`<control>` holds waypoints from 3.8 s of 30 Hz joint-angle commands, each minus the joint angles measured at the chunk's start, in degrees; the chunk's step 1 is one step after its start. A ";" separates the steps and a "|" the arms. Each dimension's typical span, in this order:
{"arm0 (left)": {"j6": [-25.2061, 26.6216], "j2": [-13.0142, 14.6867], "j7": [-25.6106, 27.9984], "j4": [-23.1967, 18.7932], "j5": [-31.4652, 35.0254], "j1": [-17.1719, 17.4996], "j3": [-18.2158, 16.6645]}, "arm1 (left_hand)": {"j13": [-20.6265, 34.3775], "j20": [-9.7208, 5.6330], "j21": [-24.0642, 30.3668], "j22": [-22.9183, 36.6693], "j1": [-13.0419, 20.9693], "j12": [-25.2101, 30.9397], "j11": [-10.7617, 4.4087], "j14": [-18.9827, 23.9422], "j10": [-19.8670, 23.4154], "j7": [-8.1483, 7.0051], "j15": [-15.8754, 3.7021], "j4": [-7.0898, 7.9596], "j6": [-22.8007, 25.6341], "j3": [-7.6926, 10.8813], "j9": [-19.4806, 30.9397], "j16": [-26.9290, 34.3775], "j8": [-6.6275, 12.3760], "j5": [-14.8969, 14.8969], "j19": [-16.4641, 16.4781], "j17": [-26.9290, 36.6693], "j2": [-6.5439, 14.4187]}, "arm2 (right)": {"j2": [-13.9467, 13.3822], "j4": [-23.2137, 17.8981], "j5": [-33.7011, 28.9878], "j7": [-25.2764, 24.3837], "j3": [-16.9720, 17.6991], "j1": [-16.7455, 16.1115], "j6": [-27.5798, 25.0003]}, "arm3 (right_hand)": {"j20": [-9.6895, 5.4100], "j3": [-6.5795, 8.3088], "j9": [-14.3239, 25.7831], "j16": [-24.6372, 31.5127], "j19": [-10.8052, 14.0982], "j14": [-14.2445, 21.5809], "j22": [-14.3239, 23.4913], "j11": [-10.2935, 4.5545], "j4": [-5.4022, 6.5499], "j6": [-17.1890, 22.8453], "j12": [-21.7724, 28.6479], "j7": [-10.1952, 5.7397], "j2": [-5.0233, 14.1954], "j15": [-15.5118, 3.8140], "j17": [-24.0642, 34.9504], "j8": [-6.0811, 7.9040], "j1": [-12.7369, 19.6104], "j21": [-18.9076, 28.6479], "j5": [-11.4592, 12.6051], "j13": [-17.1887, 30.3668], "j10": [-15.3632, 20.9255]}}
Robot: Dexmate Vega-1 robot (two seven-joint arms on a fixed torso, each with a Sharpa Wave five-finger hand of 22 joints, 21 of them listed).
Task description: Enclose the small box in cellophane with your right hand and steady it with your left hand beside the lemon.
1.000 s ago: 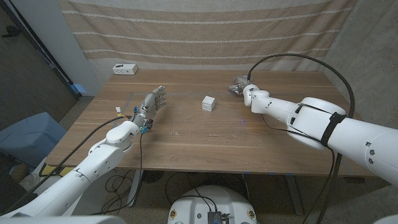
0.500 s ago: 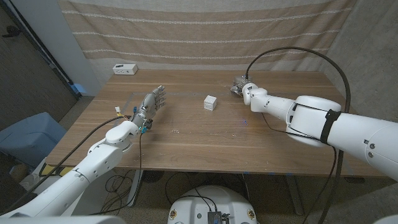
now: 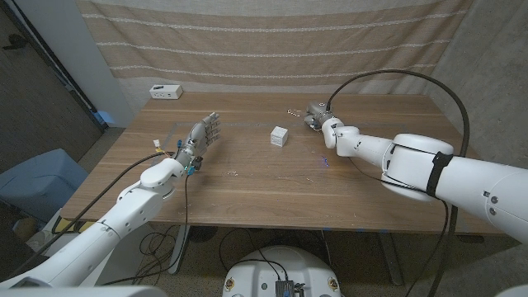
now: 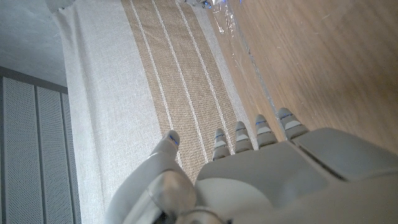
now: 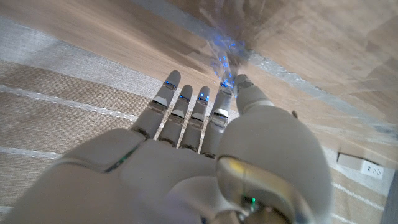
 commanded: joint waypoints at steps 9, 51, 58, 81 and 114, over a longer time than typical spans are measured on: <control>1.28 -0.50 -2.54 3.26 0.52 -4.13 2.31 | 0.12 0.31 -0.15 0.24 0.00 -0.08 0.15 0.48 0.21 -0.34 0.28 0.07 -0.08 -0.14 0.14 0.19 -0.02 0.09 0.21 0.05 -0.16 | -14.25 -31.92 -5.26 -15.07 14.96 -12.70 6.97 | -0.15 1.09 -0.14 0.84 0.97 2.14 0.16 -0.16 0.36 0.46 0.35 0.47 -0.12 -5.62 0.15 0.44 1.03 0.38 -0.46 0.03 1.53; 0.33 0.07 -5.38 4.18 0.22 -4.60 2.68 | 0.14 0.31 -0.27 0.26 -0.10 -0.21 0.09 0.60 0.35 -0.30 0.33 0.00 -0.09 0.05 0.15 0.06 -0.01 0.13 0.34 0.05 0.08 | -23.52 -63.99 -6.02 11.60 28.59 -28.10 6.05 | 0.64 1.77 -0.47 1.81 2.09 4.30 0.30 1.13 1.07 -0.25 -0.59 1.00 -0.13 -4.53 0.97 0.15 1.81 0.70 -1.73 0.09 3.17; 0.32 0.17 -5.39 4.12 0.19 -4.51 2.64 | 0.14 0.31 -0.30 0.26 -0.13 -0.26 0.12 0.64 0.28 -0.33 0.33 -0.01 -0.12 0.07 0.15 0.05 -0.02 0.13 0.35 0.05 0.09 | -23.90 -65.17 -4.17 14.74 29.46 -29.09 6.85 | 1.14 1.66 -0.53 1.46 1.64 4.01 0.33 1.27 1.57 -1.69 -1.22 1.01 -0.60 -3.81 0.97 -0.45 1.19 0.50 -2.17 0.12 2.60; 0.19 0.01 -5.60 4.26 0.50 -5.07 2.89 | 0.15 0.31 -0.36 0.27 -0.21 -0.31 -0.01 0.70 0.38 -0.45 0.41 -0.06 -0.22 0.13 0.15 0.00 -0.04 0.12 0.43 0.05 0.13 | -24.35 -65.21 -2.13 21.24 29.34 -29.57 11.41 | 1.33 2.10 -0.56 1.68 1.19 3.53 0.37 1.50 1.33 -1.77 -1.90 1.36 0.16 -3.41 1.81 -0.65 2.13 0.27 -2.64 0.25 2.36; 0.54 1.16 -2.89 1.79 3.22 -4.05 3.19 | 0.16 0.27 -0.39 0.28 -0.27 -0.37 0.06 0.92 0.51 -0.47 0.21 -0.13 -0.22 0.26 0.14 0.00 -0.02 0.12 0.70 0.05 0.22 | -26.82 -65.32 0.78 32.86 28.86 -27.67 11.21 | 6.82 -13.19 -1.09 -4.64 -19.27 -18.21 0.12 6.23 9.66 -18.24 -2.91 -1.81 -9.71 5.64 0.82 -5.99 -25.76 -3.03 0.57 0.13 -22.14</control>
